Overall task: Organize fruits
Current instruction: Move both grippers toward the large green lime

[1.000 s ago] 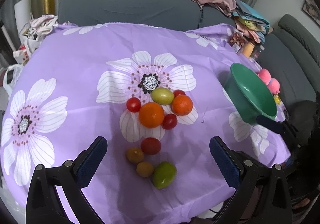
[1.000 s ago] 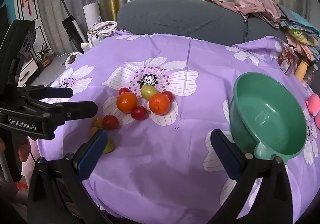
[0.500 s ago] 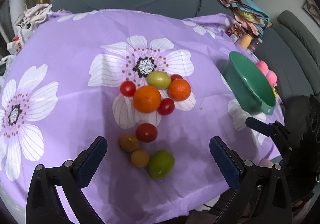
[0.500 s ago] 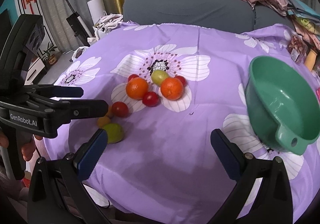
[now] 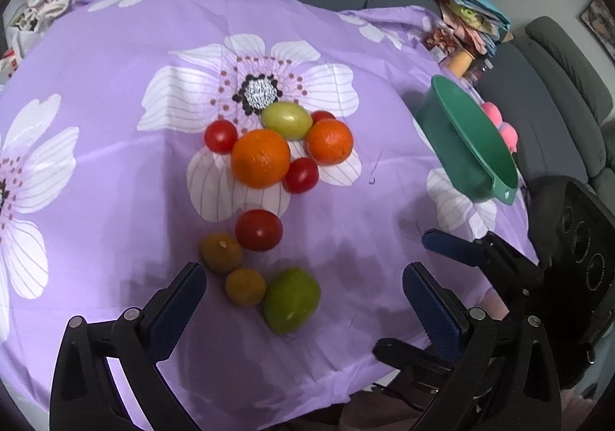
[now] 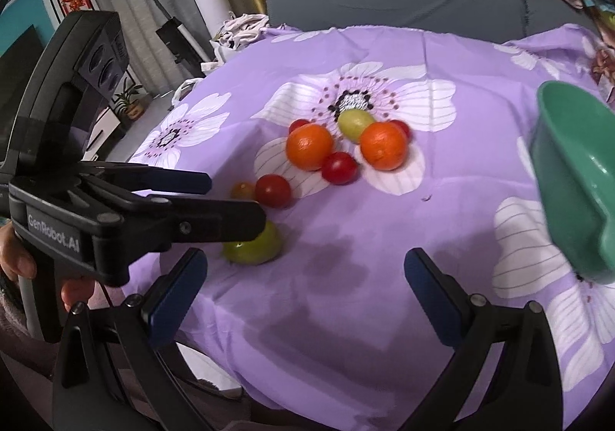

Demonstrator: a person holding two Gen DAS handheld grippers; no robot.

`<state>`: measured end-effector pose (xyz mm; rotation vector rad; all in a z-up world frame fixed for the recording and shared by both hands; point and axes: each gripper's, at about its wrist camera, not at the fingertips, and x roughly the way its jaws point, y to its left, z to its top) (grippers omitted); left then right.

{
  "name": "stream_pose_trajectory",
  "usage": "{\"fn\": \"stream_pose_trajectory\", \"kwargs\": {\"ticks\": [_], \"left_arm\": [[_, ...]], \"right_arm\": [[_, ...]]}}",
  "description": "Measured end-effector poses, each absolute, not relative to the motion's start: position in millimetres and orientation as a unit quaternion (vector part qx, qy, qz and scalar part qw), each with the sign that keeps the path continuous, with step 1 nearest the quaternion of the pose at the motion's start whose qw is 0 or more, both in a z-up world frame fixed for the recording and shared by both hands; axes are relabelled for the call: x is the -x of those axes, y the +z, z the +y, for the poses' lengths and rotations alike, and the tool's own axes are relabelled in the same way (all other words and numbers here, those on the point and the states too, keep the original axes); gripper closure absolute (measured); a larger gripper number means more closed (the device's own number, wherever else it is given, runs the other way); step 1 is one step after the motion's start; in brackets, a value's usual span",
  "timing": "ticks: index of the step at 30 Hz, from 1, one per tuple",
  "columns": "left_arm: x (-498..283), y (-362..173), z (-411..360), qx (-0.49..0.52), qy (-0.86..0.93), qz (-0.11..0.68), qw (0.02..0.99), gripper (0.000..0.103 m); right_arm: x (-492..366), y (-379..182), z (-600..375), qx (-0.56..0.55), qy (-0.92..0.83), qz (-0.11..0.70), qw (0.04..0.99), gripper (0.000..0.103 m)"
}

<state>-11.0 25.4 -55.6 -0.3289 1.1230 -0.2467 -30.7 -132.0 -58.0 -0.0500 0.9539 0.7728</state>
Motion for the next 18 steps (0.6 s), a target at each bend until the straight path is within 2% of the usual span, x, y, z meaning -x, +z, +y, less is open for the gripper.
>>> {"fn": "stream_pose_trajectory", "kwargs": {"ticks": [10, 18], "left_arm": [[11.2, -61.6, 20.2, 0.151, -0.131, 0.545, 0.814, 0.002], [10.6, -65.6, 21.4, 0.163, -0.143, 0.546, 0.809, 0.002]], "right_arm": [[28.2, -63.5, -131.3, 0.01, 0.368, 0.459, 0.809, 0.001], [24.8, -70.8, -131.5, -0.003, 0.374, 0.47, 0.799, 0.007]]}}
